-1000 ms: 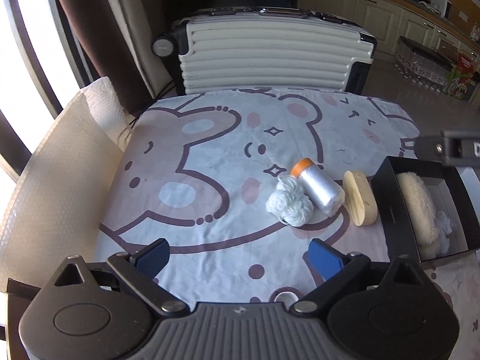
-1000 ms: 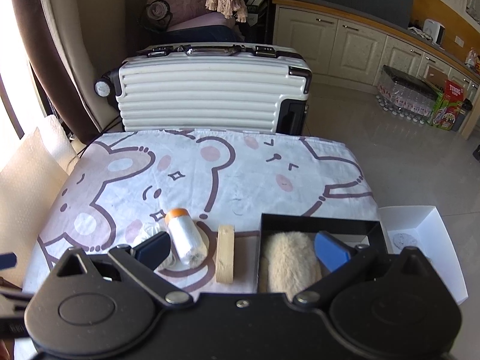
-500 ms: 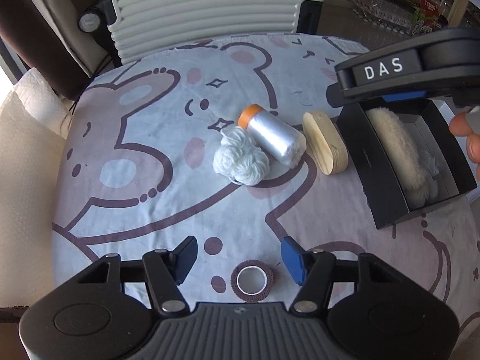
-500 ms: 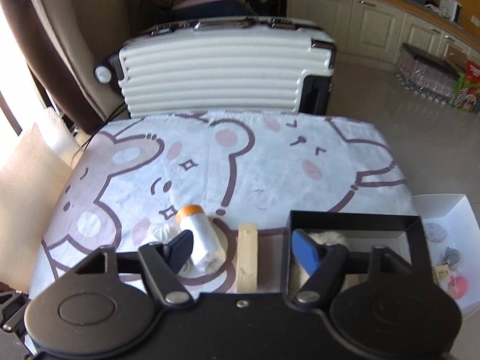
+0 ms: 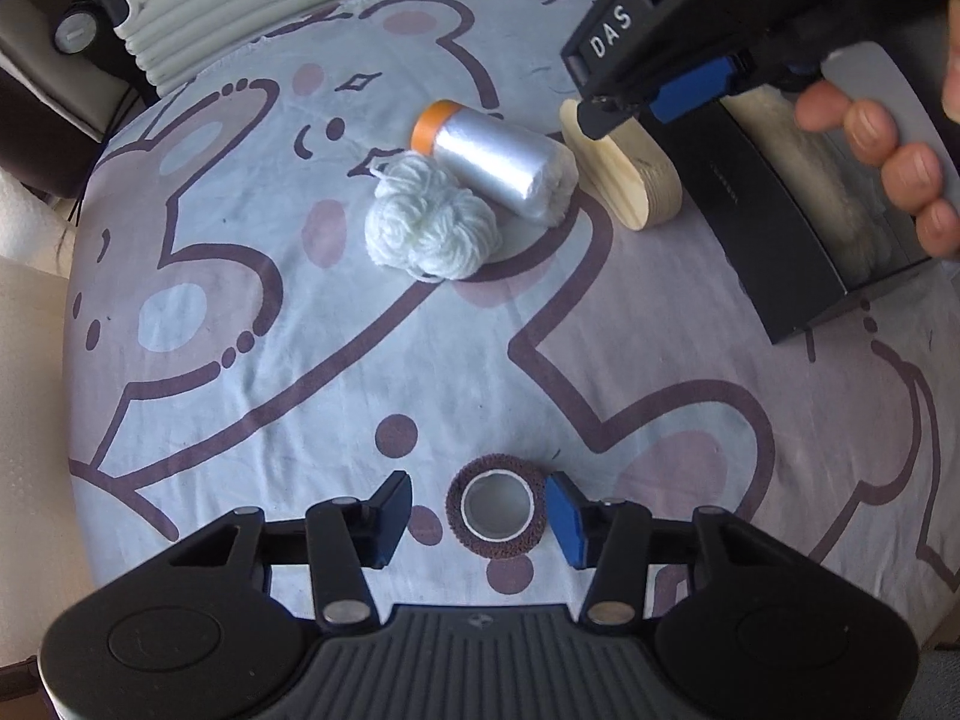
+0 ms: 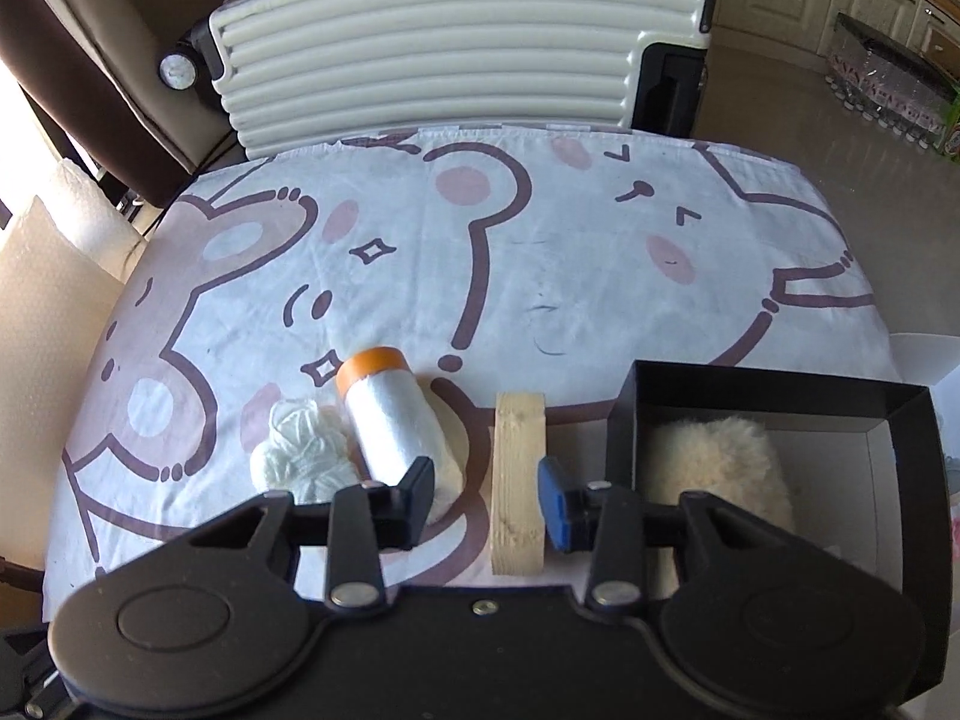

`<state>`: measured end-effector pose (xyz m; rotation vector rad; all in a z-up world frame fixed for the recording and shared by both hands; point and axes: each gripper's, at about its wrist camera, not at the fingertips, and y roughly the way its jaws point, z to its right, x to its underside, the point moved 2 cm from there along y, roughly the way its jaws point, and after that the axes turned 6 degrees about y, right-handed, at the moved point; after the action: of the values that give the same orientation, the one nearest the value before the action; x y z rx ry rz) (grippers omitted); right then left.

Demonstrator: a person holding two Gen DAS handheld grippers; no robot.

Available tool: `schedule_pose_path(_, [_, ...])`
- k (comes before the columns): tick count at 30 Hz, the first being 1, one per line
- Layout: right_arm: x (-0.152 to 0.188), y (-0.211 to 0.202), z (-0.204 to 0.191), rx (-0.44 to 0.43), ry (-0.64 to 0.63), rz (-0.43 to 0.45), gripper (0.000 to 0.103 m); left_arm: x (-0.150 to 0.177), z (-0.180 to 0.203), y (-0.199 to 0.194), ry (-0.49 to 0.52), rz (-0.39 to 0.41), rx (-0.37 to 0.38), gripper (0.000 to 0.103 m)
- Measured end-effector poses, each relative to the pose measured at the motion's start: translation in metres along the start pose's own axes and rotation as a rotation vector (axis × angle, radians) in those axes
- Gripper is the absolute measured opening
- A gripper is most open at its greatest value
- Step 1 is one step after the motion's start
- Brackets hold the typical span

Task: Organize objects
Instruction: 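Close the left tool on the tape roll while the right tool grasps the wooden block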

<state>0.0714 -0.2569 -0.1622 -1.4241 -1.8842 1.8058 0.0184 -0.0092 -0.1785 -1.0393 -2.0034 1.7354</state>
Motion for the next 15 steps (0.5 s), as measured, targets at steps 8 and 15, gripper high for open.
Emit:
schedule_pose_path(8, [0.002, 0.024, 0.005, 0.047, -0.021, -0.043, 0.032, -0.002, 0.002, 0.009, 0.011, -0.014, 0.038, 0.050])
schedule_pose_path(15, [0.005, 0.038, 0.002, 0.068, -0.045, -0.076, 0.026, 0.000, 0.007, 0.011, 0.037, -0.026, 0.076, 0.050])
